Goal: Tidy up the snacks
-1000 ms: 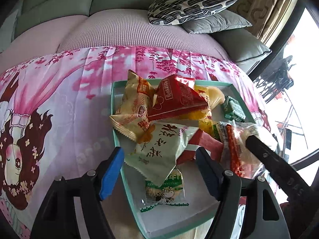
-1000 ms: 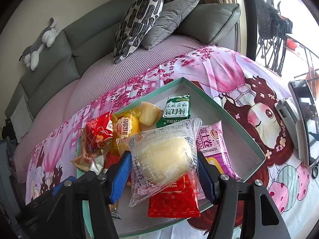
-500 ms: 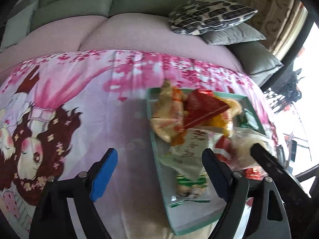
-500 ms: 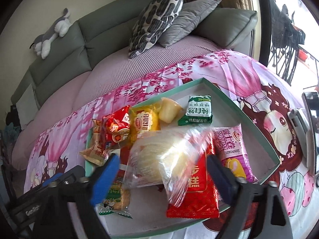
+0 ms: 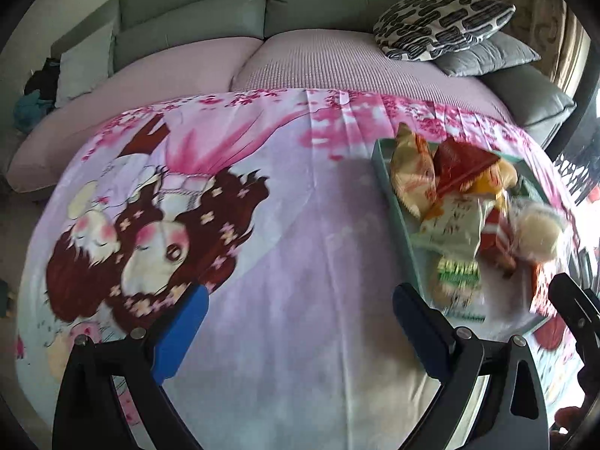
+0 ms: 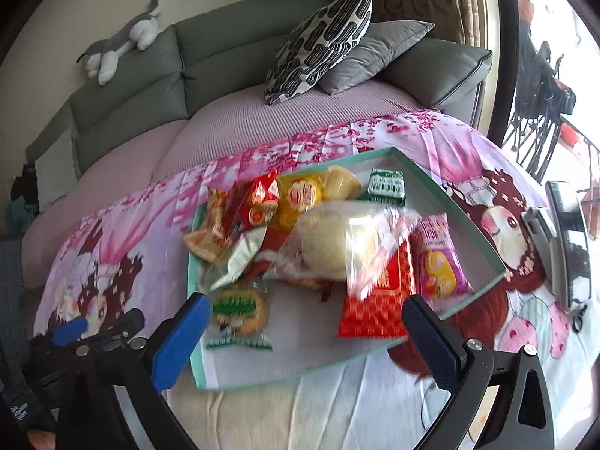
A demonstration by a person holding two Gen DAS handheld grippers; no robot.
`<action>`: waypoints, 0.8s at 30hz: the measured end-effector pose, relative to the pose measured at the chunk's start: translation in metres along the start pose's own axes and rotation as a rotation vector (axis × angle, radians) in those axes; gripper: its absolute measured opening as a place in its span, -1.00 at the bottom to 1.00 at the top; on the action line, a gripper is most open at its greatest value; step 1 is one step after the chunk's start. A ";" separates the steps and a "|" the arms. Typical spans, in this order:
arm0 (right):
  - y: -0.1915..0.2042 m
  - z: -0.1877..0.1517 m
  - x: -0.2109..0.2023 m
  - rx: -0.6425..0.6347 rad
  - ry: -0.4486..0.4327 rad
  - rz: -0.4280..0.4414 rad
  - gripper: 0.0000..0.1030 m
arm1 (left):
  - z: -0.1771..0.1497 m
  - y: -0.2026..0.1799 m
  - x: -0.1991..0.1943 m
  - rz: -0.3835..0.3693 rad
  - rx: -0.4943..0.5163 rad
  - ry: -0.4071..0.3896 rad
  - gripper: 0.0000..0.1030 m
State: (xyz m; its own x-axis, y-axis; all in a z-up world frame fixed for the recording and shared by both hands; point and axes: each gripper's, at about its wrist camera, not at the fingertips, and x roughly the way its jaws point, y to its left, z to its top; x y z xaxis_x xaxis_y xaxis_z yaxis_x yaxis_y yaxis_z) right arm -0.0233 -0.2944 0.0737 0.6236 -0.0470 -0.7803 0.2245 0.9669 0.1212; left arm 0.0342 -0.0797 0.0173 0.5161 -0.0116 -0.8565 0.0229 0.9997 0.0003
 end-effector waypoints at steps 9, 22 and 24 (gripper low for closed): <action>0.004 -0.027 -0.009 -0.040 0.032 -0.009 1.00 | -0.031 0.003 -0.014 0.034 0.018 0.028 0.92; 0.005 -0.031 0.000 -0.054 0.049 -0.012 1.00 | -0.033 0.007 -0.004 0.047 0.015 0.053 0.91; 0.003 -0.031 0.001 -0.047 0.048 -0.011 1.00 | -0.032 0.008 -0.004 0.051 0.011 0.052 0.91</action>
State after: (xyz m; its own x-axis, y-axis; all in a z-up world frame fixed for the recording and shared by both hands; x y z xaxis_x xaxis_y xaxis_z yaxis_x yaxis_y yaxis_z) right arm -0.0448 -0.2837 0.0546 0.5848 -0.0465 -0.8099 0.1951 0.9771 0.0848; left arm 0.0047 -0.0712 0.0038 0.4719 0.0411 -0.8807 0.0072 0.9987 0.0505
